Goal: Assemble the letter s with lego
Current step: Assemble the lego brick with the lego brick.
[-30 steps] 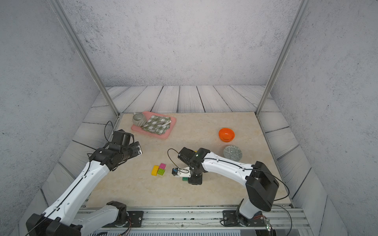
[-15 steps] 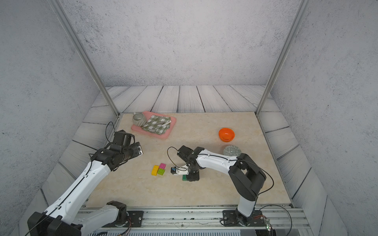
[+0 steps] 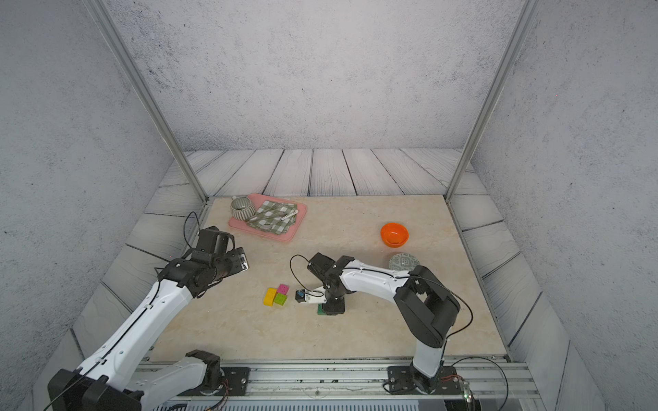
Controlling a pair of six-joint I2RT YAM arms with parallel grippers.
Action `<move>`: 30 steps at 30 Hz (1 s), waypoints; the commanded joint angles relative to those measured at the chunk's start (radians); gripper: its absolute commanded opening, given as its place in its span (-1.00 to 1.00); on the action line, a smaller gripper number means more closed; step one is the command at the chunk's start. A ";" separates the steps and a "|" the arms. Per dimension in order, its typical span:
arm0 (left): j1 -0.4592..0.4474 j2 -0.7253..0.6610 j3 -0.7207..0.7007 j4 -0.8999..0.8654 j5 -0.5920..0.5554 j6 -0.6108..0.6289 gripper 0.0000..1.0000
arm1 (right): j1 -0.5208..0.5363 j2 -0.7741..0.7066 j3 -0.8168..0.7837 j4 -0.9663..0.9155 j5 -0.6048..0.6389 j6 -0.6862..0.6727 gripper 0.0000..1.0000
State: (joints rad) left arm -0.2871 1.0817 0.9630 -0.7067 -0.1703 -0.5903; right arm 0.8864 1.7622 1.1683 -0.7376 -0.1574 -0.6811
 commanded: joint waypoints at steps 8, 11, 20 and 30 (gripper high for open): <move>0.008 0.003 0.004 -0.008 -0.011 0.012 0.57 | -0.031 0.016 -0.015 0.018 -0.011 0.004 -0.89; 0.008 0.001 0.005 -0.008 -0.014 0.014 0.57 | -0.031 0.009 -0.022 0.013 -0.017 0.003 -0.89; 0.008 0.003 0.006 -0.008 -0.014 0.013 0.57 | -0.032 -0.032 -0.036 0.008 -0.037 -0.009 -0.89; 0.007 0.003 0.006 -0.008 -0.015 0.014 0.57 | -0.031 -0.023 -0.036 -0.003 -0.047 -0.006 -0.89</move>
State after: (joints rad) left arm -0.2871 1.0817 0.9630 -0.7071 -0.1715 -0.5865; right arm 0.8551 1.7519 1.1450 -0.7162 -0.1844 -0.6846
